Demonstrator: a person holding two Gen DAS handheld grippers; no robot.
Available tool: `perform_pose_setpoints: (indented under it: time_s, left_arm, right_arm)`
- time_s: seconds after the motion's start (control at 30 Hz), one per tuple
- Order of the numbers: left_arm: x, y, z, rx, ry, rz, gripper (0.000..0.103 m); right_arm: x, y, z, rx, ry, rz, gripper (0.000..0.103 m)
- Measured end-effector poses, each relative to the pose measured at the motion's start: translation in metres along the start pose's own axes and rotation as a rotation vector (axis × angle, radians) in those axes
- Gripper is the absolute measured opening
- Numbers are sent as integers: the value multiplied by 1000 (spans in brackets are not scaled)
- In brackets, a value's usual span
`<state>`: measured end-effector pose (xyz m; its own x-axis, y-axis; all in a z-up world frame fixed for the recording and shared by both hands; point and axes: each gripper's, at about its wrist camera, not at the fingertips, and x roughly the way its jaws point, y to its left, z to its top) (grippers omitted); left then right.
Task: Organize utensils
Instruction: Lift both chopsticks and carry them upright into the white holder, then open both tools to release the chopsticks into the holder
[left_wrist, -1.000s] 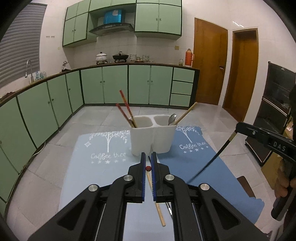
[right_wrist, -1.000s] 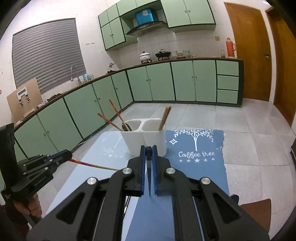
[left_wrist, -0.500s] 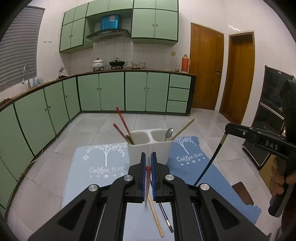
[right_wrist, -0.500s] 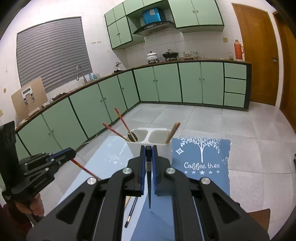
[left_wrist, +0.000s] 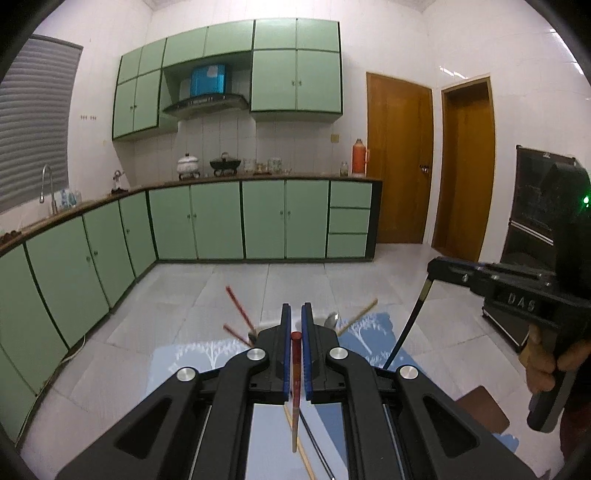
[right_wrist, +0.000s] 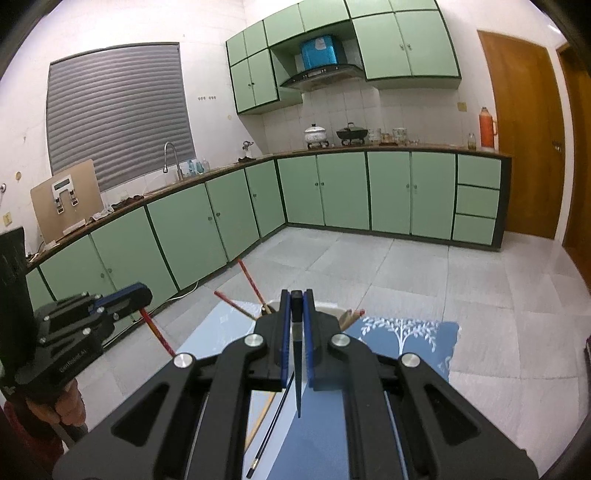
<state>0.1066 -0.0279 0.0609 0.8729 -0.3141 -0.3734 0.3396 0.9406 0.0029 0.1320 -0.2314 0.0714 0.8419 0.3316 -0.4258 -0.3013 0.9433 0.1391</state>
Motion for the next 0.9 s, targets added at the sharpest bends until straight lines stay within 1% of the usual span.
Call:
perform_pose_setpoints:
  time_s: [0.27, 0.4, 0.53, 0.7, 0.8, 0.9]
  left_arm:
    - [12, 2, 53, 4, -94, -6, 5]
    - [28, 4, 80, 5, -130, -8, 5]
    - [49, 6, 104, 9, -161, -8, 5]
    - [86, 10, 115, 11, -170, 5, 5]
    - [114, 15, 109, 4, -141, 9, 5]
    - [141, 23, 96, -7, -96, 19, 5]
  right_arm:
    - [8, -3, 46, -23, -49, 4, 6]
    - [19, -9, 70, -32, -73, -8, 6]
    - [38, -19, 86, -35, -79, -26, 6]
    - [75, -32, 91, -29, -60, -40, 6]
    - [98, -38, 84, -21, -37, -40, 6]
    - [119, -42, 72, -11, -1, -34, 6]
